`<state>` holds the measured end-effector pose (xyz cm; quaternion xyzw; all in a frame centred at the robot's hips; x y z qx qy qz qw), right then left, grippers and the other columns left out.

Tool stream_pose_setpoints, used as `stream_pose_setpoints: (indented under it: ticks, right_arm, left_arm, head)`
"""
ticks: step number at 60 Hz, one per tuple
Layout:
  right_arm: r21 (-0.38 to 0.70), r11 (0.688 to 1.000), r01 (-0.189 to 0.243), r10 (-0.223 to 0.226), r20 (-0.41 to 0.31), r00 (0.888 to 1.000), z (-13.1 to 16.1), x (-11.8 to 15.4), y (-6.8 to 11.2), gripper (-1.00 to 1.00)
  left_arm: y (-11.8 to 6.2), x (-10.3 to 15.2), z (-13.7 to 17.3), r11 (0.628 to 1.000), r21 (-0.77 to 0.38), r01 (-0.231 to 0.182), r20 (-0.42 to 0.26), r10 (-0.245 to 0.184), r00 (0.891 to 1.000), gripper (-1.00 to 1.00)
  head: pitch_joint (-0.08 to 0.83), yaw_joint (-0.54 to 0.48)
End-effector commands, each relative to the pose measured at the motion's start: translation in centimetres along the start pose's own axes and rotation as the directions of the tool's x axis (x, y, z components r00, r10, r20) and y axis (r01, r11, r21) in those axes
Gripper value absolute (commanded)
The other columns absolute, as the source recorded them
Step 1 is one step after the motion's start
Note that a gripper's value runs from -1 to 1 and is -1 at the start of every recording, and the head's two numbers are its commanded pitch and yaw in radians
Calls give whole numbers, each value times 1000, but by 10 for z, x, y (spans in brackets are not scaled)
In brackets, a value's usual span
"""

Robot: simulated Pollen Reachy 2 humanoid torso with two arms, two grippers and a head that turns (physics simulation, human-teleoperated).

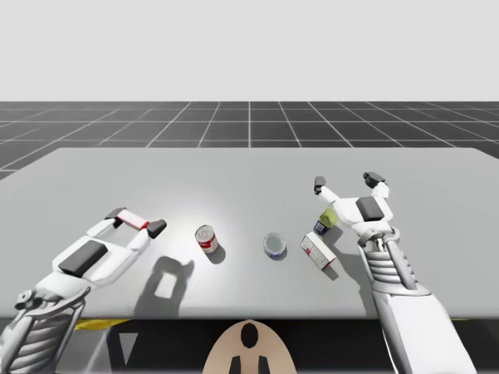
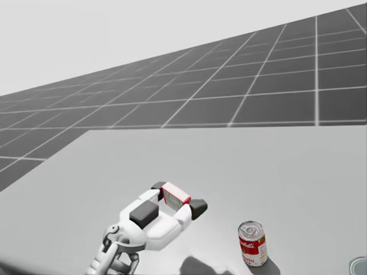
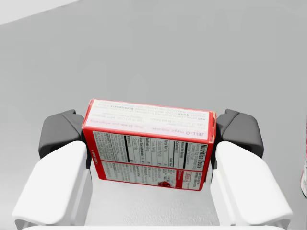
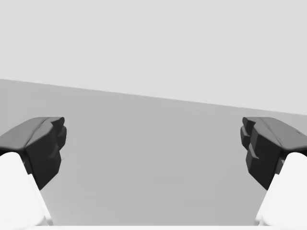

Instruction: Lift the gelatin box off the table.

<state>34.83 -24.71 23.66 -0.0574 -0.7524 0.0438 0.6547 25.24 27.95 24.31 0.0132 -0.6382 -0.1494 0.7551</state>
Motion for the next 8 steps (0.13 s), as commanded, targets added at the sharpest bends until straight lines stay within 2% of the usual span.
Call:
stream_pose_setpoints:
  ticks: [1,2,3,5,6,8]
  right_arm:
    - [19,1000,9,-9,-11,1000,0,-1,-2,-1000]
    - [20,1000,8,-8,-12,1000,0,-1,-2,-1000]
    - [21,1000,5,-5,-14,1000,0,-1,-2,-1000]
    - [19,1000,2,-2,-16,1000,0,-1,-2,-1000]
    - [15,1000,-2,2,-19,1000,0,-1,-1,-1000]
    - [13,1000,-4,5,-19,1000,0,-1,-1,-1000]
  left_arm:
    - [13,62,10,996,59,70,145,-78,986,1000]
    - [12,66,11,995,63,77,154,-86,984,1000]
    - [12,78,14,992,81,101,179,-114,977,1000]
    - [12,85,16,989,89,115,194,-131,972,1000]
    - [10,96,19,986,101,135,218,-155,964,1000]
    - [9,102,22,983,109,150,232,-171,957,1000]
  head:
    - [335,467]
    - [334,467]
    - [331,467]
    - [330,467]
    - [327,467]
    - [325,467]
